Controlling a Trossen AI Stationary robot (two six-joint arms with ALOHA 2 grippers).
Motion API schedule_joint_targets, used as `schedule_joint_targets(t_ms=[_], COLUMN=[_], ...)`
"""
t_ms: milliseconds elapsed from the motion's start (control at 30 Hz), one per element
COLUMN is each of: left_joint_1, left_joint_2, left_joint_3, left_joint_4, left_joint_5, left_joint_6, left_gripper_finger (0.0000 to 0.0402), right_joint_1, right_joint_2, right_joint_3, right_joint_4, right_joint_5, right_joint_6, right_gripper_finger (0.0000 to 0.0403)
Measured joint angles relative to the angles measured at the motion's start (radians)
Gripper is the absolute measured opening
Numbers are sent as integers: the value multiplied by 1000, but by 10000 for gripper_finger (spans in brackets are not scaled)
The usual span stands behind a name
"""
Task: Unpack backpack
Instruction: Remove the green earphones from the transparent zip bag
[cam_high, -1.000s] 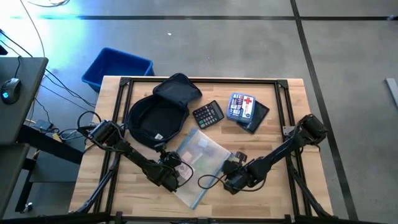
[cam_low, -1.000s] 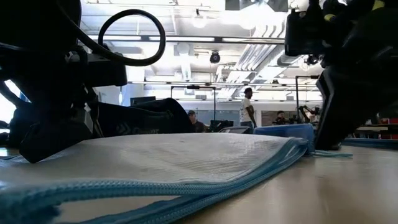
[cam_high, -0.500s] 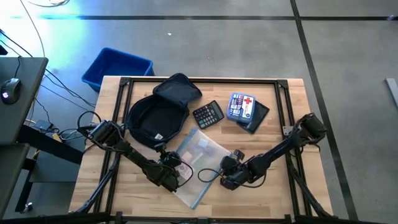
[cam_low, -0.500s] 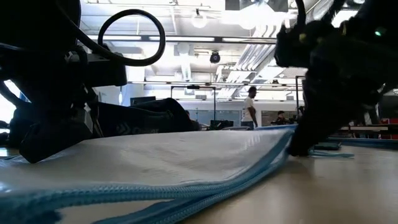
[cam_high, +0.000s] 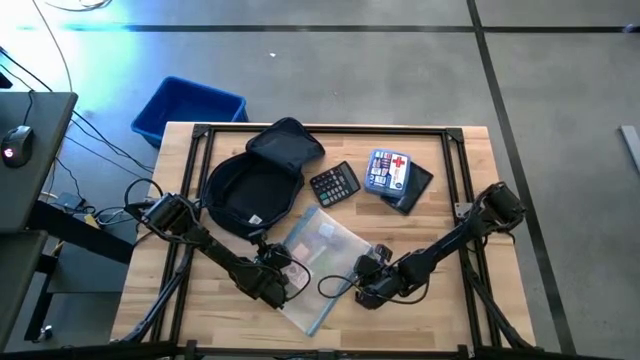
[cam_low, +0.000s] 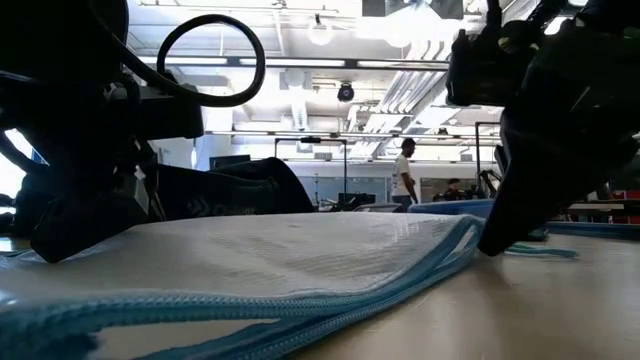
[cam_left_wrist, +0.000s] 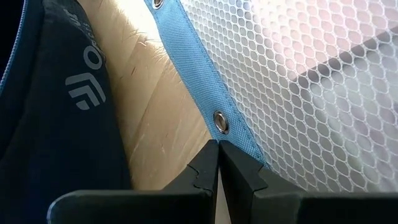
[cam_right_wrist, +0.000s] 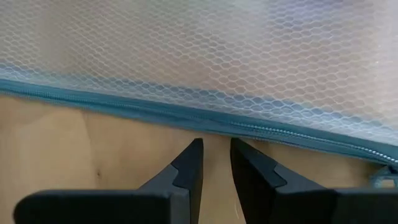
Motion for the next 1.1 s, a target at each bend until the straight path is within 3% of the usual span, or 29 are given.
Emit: schedule_joint_targets(t_ms=[367,733,933,1100], left_joint_1=[0,-2,-9,-1], left_joint_2=[0,5,6,5], left_joint_3=[0,49,177,173], left_joint_4=[0,-29,-129,-109], left_joint_5=[0,-13,-59,-68], left_joint_6=[0,52,80,80], left_gripper_finger=[0,0,0,0], right_joint_1=[-8,-8,1,14], right_joint_2=[0,0,6,59], right_joint_3=[-9,-10,-10,-10], right_joint_4=[9,385,412,389], right_joint_5=[131,159,130,54], right_joint_6=[-12,-384,-485,-570], right_gripper_finger=[66,72,119,161])
